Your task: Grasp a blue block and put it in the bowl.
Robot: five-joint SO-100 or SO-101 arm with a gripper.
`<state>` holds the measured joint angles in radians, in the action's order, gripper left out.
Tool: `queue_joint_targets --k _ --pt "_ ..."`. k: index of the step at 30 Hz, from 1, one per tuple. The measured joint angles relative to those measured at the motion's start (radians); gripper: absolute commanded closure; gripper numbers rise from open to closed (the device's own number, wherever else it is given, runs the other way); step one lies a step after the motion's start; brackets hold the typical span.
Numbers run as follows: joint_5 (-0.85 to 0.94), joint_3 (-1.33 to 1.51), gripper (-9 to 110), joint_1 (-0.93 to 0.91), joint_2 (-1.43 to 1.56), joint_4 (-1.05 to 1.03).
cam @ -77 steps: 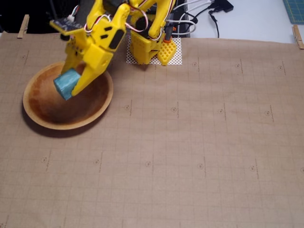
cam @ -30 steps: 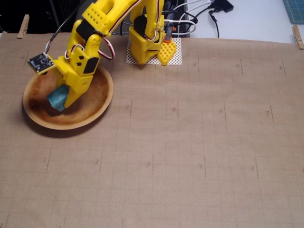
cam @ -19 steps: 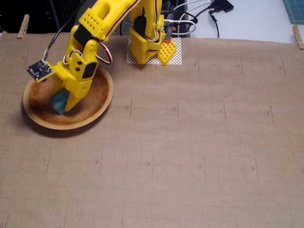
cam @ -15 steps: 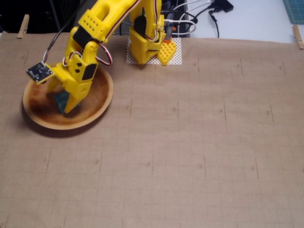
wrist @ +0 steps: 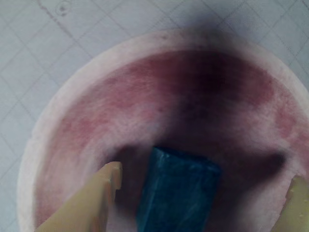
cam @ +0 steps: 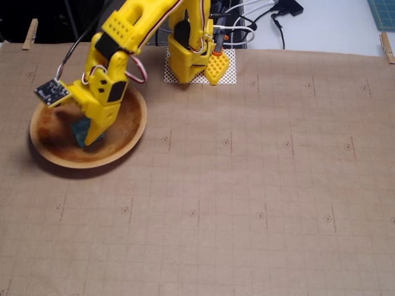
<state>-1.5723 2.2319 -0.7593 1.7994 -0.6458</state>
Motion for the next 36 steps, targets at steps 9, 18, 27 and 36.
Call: queue_joint_targets --k 9,18,27,36 --pt "0.0 -0.066 58 0.061 0.278 -0.322" --pt "0.0 -0.249 58 0.137 0.486 -0.638" --pt "0.0 -0.408 58 0.275 0.611 -0.836" --pt "-0.006 -0.468 58 0.505 0.742 -0.873"
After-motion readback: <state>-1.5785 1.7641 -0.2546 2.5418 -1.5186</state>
